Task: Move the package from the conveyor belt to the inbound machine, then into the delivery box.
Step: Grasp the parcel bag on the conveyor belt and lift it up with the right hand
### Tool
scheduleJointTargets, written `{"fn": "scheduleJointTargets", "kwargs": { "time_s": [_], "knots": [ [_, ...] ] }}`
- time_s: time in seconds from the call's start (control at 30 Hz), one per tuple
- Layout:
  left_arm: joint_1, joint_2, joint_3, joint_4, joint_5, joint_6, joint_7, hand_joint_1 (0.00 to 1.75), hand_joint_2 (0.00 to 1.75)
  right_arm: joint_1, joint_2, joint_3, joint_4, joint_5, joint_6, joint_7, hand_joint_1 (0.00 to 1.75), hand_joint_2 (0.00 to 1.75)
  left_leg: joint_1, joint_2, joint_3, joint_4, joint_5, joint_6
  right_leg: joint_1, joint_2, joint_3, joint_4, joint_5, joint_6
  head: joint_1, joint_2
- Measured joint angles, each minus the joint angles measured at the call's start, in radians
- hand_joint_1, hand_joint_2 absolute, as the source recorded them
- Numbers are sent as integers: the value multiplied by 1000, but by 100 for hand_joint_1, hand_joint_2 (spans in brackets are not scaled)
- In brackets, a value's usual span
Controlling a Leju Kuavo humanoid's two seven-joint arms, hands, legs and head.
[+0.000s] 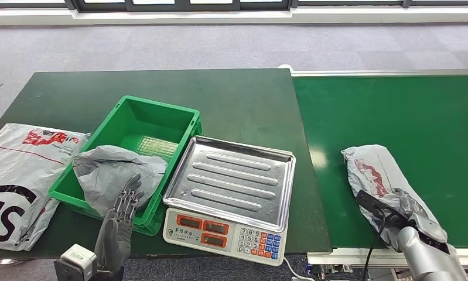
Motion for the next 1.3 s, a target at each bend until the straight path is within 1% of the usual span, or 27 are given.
{"fn": "scheduleJointTargets", "kwargs": {
  "time_s": [0.3, 0.53, 1.0, 1.3],
  "knots": [
    [-18, 0, 0, 16, -1, -26, 2, 0, 0, 39, 4, -9, -49, 0, 9, 2, 0, 175, 0, -1, 0, 0, 0, 0, 0, -1, 0, 0, 0, 0, 0, 0],
    [-21, 0, 0, 23, -6, -30, 2, 0, 0, 56, 5, -19, -75, 6, 16, -4, 0, 175, 0, -1, 0, 0, 0, 0, 0, -1, 0, 0, 0, 0, 0, 0],
    [-27, -2, 5, 23, -7, -30, 1, 0, 0, 53, 10, -19, -79, 20, 18, -4, 0, 175, 0, -1, 0, 0, 0, 0, 0, -1, 0, 0, 0, 0, 0, 0],
    [-25, -15, 27, 19, -18, -30, -5, 0, 0, 9, 13, -19, -53, 44, 9, -15, 0, 175, 0, 0, -1, 0, 0, 0, 0, 0, 0, 0, 0, 0, 0, 0]
  ]
}}
